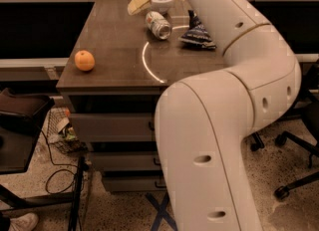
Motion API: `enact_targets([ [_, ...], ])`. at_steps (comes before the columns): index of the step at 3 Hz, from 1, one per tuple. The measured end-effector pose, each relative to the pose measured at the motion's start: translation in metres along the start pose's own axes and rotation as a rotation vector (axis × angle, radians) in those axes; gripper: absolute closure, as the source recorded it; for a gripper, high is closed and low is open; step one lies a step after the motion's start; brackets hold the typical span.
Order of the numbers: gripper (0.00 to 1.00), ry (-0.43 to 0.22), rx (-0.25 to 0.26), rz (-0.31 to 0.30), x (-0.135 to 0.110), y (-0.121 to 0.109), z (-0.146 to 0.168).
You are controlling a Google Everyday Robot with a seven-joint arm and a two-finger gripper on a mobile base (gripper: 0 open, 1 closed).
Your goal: Place 7up can upright
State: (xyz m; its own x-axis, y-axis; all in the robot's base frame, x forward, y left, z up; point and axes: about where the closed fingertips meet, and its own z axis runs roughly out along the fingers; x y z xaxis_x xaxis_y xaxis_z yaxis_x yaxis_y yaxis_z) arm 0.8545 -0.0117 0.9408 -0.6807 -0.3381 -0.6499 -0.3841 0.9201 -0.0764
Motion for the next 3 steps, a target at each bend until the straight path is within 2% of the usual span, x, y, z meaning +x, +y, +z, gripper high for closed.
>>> enact_targets([
  [2,0.0,0.026,0.024,0.058,0.002,0.005,0.036],
  [3,0.0,0.044,0.035,0.055,0.003,0.004,0.05],
])
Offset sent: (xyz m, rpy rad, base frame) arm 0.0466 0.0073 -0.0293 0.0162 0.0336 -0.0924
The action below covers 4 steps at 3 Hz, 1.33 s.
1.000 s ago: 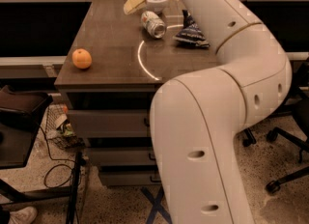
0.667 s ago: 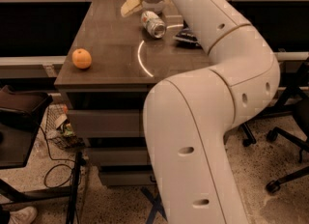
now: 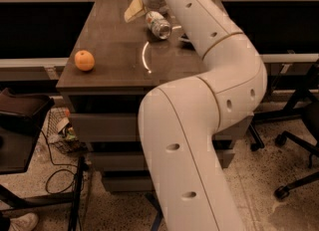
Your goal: Place 7up can upright
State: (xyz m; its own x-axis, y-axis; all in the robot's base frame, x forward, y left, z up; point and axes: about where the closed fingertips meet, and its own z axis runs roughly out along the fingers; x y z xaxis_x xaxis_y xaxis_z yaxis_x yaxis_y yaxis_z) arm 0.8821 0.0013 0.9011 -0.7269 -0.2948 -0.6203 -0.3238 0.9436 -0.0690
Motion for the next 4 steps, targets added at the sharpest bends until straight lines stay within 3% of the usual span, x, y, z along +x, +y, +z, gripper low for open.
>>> enact_targets([
  [2,0.0,0.061,0.006,-0.07,0.014,-0.002,0.023],
  [4,0.0,0.141,-0.036,-0.081,0.044,-0.011,0.032],
])
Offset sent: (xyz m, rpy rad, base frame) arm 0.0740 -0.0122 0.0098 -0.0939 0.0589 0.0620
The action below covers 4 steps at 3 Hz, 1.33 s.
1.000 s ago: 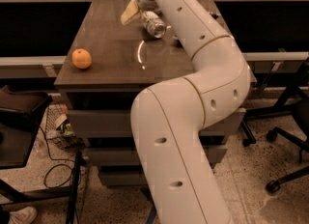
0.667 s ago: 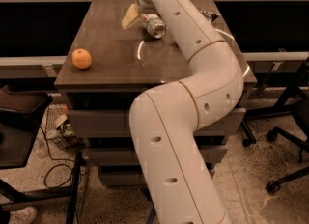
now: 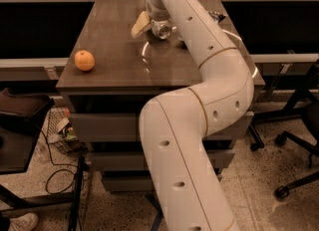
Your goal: Place 7up can upright
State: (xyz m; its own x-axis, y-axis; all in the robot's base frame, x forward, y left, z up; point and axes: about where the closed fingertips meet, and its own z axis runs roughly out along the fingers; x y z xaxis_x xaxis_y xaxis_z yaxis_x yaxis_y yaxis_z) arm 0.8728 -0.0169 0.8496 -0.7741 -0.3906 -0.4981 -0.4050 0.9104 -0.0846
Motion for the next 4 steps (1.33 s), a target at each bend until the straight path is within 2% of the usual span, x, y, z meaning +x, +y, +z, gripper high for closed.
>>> enact_targets([
  [1,0.0,0.0,0.0,0.0,0.0,0.0,0.0],
  [2,0.0,-0.05,0.011,0.043,-0.012,-0.004,0.0],
  [4,0.0,-0.237,0.07,0.167,-0.055,-0.03,-0.024],
])
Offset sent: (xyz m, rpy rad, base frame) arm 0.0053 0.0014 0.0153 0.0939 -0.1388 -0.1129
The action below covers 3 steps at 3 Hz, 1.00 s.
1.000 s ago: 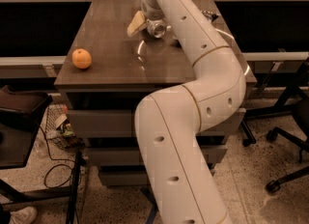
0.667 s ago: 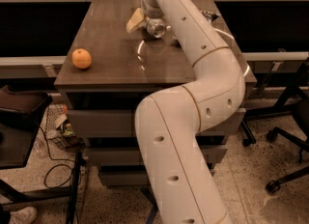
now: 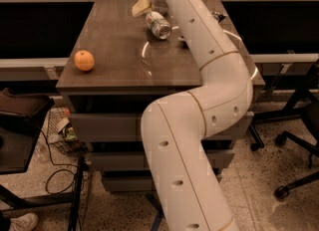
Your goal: Place 7up can upright
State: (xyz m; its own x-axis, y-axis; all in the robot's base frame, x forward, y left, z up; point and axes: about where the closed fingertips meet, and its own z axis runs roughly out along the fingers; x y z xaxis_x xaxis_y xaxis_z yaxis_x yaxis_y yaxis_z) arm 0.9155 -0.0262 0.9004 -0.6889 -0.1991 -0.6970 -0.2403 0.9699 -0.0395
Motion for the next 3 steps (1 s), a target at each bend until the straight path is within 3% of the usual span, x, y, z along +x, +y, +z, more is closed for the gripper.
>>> enact_targets([
  [2,0.0,0.039,-0.063,0.007,0.014,0.009,0.008],
  [3,0.0,0.148,0.016,-0.017,0.03,0.015,-0.005],
])
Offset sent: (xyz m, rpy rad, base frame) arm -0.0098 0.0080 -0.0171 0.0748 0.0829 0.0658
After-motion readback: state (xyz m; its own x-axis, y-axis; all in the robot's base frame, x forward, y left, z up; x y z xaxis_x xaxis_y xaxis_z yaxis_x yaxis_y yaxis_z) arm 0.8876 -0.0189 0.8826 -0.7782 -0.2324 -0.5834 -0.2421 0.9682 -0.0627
